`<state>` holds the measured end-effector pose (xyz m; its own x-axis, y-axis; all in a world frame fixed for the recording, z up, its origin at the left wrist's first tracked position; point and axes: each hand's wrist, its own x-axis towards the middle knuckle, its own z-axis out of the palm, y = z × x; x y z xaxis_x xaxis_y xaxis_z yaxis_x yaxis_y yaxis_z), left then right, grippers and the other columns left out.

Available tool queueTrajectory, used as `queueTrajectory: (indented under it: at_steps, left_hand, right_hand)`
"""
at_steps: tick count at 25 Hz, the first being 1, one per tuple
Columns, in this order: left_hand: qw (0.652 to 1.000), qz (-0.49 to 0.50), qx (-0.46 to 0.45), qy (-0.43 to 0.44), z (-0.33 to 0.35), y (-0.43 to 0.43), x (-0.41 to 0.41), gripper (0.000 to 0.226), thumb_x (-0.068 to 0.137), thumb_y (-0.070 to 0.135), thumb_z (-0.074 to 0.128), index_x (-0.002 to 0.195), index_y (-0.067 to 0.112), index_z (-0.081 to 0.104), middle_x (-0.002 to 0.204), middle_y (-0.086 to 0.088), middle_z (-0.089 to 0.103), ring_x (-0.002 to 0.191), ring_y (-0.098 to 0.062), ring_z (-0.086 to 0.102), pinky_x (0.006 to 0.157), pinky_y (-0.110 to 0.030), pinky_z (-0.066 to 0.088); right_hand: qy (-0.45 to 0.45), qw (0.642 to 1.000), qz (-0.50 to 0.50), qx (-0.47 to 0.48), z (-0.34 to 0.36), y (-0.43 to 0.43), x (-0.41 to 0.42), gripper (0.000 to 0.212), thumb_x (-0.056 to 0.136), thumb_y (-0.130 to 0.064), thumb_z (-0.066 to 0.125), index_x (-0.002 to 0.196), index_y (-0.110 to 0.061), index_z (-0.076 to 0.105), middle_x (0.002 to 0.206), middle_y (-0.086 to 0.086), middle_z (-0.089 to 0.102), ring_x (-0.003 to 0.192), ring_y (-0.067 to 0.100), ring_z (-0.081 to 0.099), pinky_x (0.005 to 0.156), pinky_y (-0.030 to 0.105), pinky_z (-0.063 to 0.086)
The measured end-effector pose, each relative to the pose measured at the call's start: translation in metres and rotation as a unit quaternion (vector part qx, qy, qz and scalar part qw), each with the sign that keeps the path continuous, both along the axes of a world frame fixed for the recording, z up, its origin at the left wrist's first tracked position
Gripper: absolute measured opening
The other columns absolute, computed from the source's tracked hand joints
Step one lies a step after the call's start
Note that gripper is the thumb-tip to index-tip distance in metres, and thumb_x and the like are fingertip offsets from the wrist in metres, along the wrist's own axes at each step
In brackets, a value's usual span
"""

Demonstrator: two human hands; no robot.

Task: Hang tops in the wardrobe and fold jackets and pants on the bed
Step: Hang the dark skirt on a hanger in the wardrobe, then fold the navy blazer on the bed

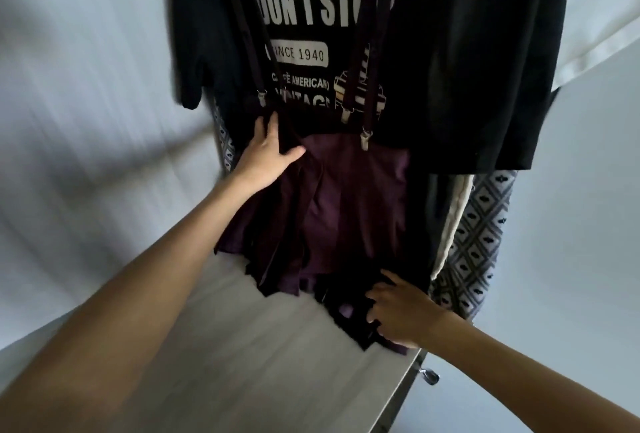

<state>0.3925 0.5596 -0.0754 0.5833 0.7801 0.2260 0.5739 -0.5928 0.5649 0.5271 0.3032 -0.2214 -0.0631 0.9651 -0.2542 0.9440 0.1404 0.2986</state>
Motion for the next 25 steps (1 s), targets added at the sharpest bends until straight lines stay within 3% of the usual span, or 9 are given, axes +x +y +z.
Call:
queueTrajectory:
  at_steps: [3,5,9,13,15,17,19,22,25]
  left_hand:
    - [0.997,-0.049,0.017,-0.059,-0.007,-0.058,0.014,0.084,0.099,0.054,0.045,0.159,0.018,-0.002,0.166,-0.008,-0.008,0.152,-0.025,0.009,0.117,-0.028,0.013]
    - [0.994,-0.096,0.0,-0.044,-0.007,-0.087,0.021,0.086,0.099,0.052,0.049,0.158,0.02,-0.005,0.166,-0.007,-0.013,0.152,-0.022,0.006,0.117,-0.027,0.011]
    - [0.987,-0.138,-0.013,0.079,-0.017,-0.122,0.014,0.089,0.096,0.051,0.056,0.159,0.024,-0.002,0.167,-0.005,0.001,0.151,-0.025,0.019,0.122,-0.042,0.022]
    - [0.958,-0.169,-0.023,0.232,-0.04,-0.202,0.0,0.077,0.091,0.064,0.051,0.155,0.029,0.025,0.152,-0.004,0.045,0.123,-0.023,0.056,0.106,-0.041,0.043]
    - [0.942,-0.211,-0.037,0.258,-0.044,-0.259,-0.001,0.069,0.092,0.062,0.054,0.151,0.03,0.036,0.145,0.0,0.052,0.101,-0.017,0.061,0.088,-0.032,0.048]
    - [0.929,-0.26,-0.036,0.262,-0.051,-0.336,0.013,0.065,0.093,0.058,0.056,0.148,0.028,0.04,0.138,0.001,0.056,0.095,-0.014,0.06,0.078,-0.027,0.046]
    - [0.913,-0.314,-0.034,0.259,-0.062,-0.407,0.032,0.062,0.094,0.054,0.057,0.147,0.026,0.041,0.136,0.003,0.059,0.103,-0.015,0.061,0.08,-0.026,0.045]
    - [0.858,-0.423,-0.055,0.287,-0.082,-0.544,0.066,0.06,0.095,0.054,0.054,0.147,0.028,0.04,0.136,0.007,0.058,0.116,-0.016,0.057,0.079,-0.026,0.045]
    - [0.792,-0.522,-0.057,0.311,-0.101,-0.662,0.1,0.06,0.095,0.055,0.054,0.148,0.03,0.04,0.134,0.008,0.059,0.117,-0.014,0.057,0.098,-0.032,0.045]
  right_hand:
    - [0.121,0.99,-0.056,0.038,0.008,-0.012,-0.01,0.035,0.097,-0.028,0.048,0.129,-0.028,0.062,0.128,0.002,0.06,0.123,0.024,0.053,0.114,0.036,0.025]
    - [0.273,0.95,-0.102,0.112,0.026,-0.023,-0.01,0.032,0.097,-0.026,0.052,0.126,-0.03,0.063,0.122,-0.004,0.063,0.114,0.02,0.059,0.101,0.037,0.044]
    - [0.446,0.86,-0.174,0.178,0.061,-0.068,-0.005,0.024,0.097,-0.021,0.055,0.115,-0.03,0.069,0.1,-0.011,0.069,0.091,0.005,0.063,0.088,0.021,0.047]
    - [0.483,0.822,-0.24,0.183,0.072,-0.152,0.0,0.02,0.096,-0.018,0.057,0.108,-0.028,0.07,0.093,-0.01,0.071,0.086,0.007,0.066,0.083,0.022,0.049]
    - [0.474,0.816,-0.271,0.191,0.07,-0.204,0.003,0.019,0.097,-0.02,0.055,0.108,-0.029,0.069,0.093,-0.008,0.072,0.083,0.007,0.067,0.082,0.024,0.051]
    - [0.474,0.8,-0.312,0.197,0.058,-0.285,0.006,0.02,0.097,-0.019,0.055,0.108,-0.03,0.069,0.092,-0.008,0.073,0.077,0.004,0.067,0.079,0.026,0.052]
    - [0.474,0.778,-0.362,0.198,0.044,-0.362,0.005,0.02,0.096,-0.019,0.056,0.106,-0.031,0.069,0.087,-0.01,0.073,0.07,0.002,0.066,0.076,0.029,0.053]
    - [0.466,0.735,-0.45,0.201,0.018,-0.505,0.003,0.018,0.094,-0.019,0.059,0.1,-0.033,0.069,0.082,-0.009,0.073,0.068,0.007,0.068,0.071,0.028,0.055]
    - [0.451,0.681,-0.536,0.214,-0.005,-0.631,-0.006,0.016,0.093,-0.017,0.062,0.099,-0.029,0.07,0.078,-0.007,0.072,0.069,0.014,0.069,0.068,0.024,0.052]
